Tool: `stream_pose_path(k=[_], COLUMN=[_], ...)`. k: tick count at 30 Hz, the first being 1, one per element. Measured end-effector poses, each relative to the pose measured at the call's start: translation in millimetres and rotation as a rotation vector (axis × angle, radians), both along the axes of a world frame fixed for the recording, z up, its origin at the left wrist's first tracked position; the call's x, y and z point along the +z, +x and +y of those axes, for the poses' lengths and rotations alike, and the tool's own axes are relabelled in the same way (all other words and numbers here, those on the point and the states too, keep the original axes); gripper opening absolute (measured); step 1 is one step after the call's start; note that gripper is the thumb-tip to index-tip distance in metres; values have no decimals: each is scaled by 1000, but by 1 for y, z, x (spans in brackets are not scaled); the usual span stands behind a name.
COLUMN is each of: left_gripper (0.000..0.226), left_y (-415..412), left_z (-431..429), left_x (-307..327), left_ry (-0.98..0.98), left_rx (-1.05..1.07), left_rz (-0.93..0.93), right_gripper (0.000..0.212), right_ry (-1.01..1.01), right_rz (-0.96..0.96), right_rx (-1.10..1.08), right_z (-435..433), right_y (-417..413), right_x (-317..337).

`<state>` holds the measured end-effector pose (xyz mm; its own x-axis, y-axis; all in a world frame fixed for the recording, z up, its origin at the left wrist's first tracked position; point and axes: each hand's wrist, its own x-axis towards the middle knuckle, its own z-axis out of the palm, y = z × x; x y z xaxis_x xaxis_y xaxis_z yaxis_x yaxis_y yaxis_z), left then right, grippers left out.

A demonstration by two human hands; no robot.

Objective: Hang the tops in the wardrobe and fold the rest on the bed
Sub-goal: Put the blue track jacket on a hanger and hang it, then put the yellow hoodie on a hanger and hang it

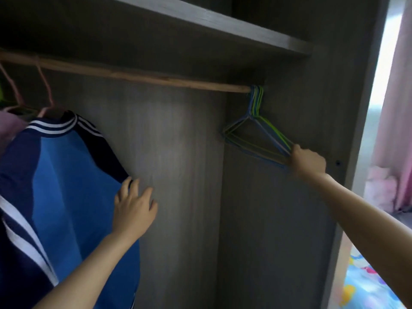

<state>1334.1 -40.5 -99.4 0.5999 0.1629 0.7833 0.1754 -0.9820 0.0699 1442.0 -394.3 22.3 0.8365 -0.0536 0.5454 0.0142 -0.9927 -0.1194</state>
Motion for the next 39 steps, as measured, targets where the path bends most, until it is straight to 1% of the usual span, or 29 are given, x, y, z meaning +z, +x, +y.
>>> stream_pose_path(k=[2, 4, 7, 8, 10, 11, 16, 19, 21, 24, 27, 28, 30, 31, 33, 34, 37, 39], left_gripper=[32, 33, 35, 36, 37, 38, 39, 41, 43, 45, 45, 43, 30, 27, 43, 47, 50, 52], left_y=[-4, -8, -14, -15, -19, -20, -25, -29, -30, -32, -33, -33, -31, -29, -27, -28, -26, -22], left_z=[4, 9, 17, 18, 21, 22, 24, 27, 27, 26, 23, 22, 22, 22, 19, 16, 7, -2], left_x=[4, 9, 12, 12, 12, 12, 9, 6, 4, 0, -4, -5, -10, -13, -18, -19, -26, -31], left_ry=[-33, -26, -7, -2, 9, 17, 18, 17, 22, 24, 9, 7, 1, 1, -9, -33, -127, -247], left_rx=[2, 6, 25, 33, 51, 58, 66, 75, 74, 65, 55, 56, 53, 49, 45, 39, -14, -49], left_rz=[-26, -41, -62, -65, -67, -69, -68, -66, -72, -83, -103, -104, -120, -131, -101, -60, 56, 36], right_gripper=[25, 28, 40, 40, 29, 28, 30, 32, 28, 21, 20, 20, 21, 21, 25, 27, 28, 24], right_ry=[1, 27, 65, 43, -45, -95, -365, -419, -355, -230, -102, -70, -7, 48, 210, 288, 415, 469], right_rz=[30, 59, 57, 40, -30, -67, -173, -222, -249, -233, -228, -237, -253, -266, -308, -341, -402, -380], right_rx=[0, 20, 53, 52, 31, 17, -17, -8, 7, 36, 71, 92, 132, 162, 252, 306, 437, 507], right_z=[3, 9, 17, 19, 23, 24, 29, 32, 31, 33, 38, 38, 39, 39, 41, 42, 44, 42], right_y=[4, 7, 11, 12, 15, 16, 16, 15, 13, 9, 7, 6, 4, 2, -6, -12, -31, -42], right_x=[3, 7, 15, 16, 18, 19, 19, 20, 21, 20, 20, 19, 17, 14, 7, 4, -11, -22])
